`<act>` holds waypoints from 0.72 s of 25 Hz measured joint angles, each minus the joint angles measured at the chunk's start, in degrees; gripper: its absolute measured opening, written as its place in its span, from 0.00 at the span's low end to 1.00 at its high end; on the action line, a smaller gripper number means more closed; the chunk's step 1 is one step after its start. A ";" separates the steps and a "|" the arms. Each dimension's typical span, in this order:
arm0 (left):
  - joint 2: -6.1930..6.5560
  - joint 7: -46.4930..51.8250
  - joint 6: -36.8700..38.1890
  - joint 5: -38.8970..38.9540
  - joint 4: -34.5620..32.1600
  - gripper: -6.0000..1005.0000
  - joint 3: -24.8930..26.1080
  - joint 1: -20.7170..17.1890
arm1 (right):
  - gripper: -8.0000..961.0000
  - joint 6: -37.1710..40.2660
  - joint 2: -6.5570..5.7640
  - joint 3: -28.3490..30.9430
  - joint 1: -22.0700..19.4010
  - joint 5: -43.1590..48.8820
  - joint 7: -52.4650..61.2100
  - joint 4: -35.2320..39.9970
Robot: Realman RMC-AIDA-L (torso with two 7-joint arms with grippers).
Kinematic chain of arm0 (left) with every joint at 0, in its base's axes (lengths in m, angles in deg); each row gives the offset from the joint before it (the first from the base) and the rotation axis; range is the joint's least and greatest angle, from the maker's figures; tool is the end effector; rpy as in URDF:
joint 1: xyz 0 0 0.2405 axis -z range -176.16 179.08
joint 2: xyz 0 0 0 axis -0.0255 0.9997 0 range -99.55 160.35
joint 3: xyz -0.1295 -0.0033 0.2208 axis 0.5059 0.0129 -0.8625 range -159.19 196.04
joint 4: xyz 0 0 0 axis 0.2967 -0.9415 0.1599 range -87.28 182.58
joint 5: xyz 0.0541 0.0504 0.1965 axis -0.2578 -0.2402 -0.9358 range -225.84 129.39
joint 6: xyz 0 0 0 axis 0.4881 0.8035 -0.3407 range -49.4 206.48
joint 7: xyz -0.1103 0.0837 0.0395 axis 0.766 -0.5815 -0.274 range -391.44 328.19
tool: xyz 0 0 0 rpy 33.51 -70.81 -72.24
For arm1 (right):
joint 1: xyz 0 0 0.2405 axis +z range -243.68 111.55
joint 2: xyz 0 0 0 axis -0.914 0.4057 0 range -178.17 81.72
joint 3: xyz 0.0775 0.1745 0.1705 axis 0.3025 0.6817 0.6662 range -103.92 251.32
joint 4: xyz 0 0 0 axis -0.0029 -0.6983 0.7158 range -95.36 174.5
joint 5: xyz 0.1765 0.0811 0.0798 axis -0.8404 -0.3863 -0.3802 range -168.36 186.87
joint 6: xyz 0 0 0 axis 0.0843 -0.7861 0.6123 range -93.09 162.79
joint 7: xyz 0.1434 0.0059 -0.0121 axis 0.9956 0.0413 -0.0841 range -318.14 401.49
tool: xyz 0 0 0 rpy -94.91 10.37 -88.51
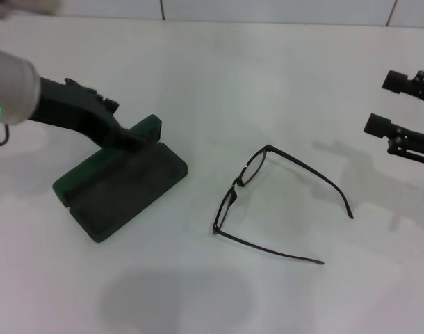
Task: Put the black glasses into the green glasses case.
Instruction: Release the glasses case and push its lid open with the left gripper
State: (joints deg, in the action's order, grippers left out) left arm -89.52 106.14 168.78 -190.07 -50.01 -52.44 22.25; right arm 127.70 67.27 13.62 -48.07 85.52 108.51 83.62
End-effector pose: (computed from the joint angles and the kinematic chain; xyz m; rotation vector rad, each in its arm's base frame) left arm -0.1856 0.3266 0.0611 -2.5165 -0.7693 0.1898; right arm 0.2429 0.3030 0.0429 -2.5050 0.2252 1.1064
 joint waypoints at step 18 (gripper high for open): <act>0.16 1.88 -4.48 -8.63 10.74 0.74 -3.57 3.13 | 0.79 -0.20 0.05 0.68 1.55 -0.07 -0.11 -2.09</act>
State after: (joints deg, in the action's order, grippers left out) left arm -89.36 108.02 164.30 -198.69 -39.27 -56.01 25.38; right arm 127.50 67.32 14.30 -46.52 85.45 108.40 81.53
